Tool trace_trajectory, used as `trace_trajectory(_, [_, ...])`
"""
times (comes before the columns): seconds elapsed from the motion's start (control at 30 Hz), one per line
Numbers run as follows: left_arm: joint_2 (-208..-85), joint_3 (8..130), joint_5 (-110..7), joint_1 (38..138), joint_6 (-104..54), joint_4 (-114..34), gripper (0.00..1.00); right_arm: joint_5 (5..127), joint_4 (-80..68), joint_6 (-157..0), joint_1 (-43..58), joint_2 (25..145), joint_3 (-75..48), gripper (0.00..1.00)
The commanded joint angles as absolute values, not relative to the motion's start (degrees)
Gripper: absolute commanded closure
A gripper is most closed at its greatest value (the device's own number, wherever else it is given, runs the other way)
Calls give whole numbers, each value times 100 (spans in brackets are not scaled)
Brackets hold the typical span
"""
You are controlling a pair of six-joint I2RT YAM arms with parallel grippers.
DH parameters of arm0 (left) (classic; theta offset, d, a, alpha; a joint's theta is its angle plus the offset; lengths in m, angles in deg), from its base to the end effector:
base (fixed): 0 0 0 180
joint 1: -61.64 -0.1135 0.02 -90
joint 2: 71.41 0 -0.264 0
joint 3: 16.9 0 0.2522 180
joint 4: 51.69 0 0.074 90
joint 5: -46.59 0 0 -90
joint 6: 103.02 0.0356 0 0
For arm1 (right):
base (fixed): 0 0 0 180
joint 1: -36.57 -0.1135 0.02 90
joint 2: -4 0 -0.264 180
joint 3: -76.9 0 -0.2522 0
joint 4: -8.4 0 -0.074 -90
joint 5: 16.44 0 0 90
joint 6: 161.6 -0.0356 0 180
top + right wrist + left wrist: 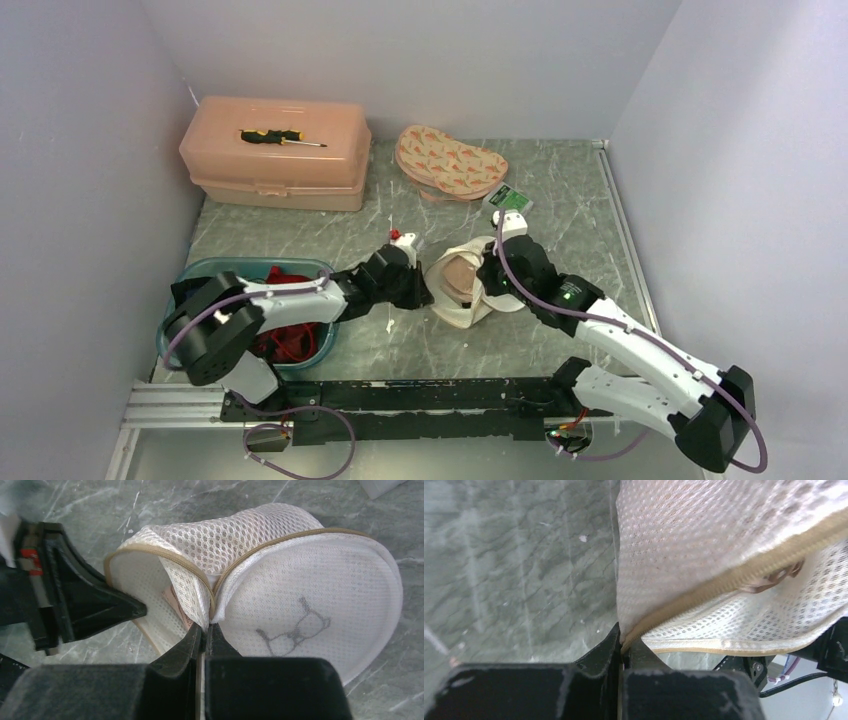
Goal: Unzip the laundry bag and remove the bra
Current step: Adjust the laundry bag at the center of the board.
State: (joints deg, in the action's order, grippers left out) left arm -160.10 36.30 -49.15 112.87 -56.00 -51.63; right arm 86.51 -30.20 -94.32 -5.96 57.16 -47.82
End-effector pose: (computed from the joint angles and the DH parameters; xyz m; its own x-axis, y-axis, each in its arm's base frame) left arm 0.1903 -0.2426 0.1674 -0.8300 -0.0499 -0.5556 0.3566 0.7184 -0.5972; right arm 0.1536 0.1301 0.2695 -0.6073 -0.0463 -0.7931 -0.3160 0.9300 0.1877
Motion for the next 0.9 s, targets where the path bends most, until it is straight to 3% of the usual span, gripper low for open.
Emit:
trace_trajectory(0.0, [-15035, 4642, -4363, 11297, -5651, -3039, 97, 8756, -3029, -9362, -571, 5498, -4424, 100])
trace_trajectory(0.3, [-14743, 6638, -4350, 11272, -5102, -172, 97, 9002, -3171, -9150, -571, 5736, -3968, 100])
trace_trajectory(0.57, [-15042, 5941, -5030, 10903, -5394, -592, 97, 8853, -3008, -9450, -572, 5961, -4297, 100])
trace_trajectory(0.87, [-14876, 5843, -4787, 10755, -5276, -463, 97, 8960, -3170, -9423, -579, 5977, -4306, 100])
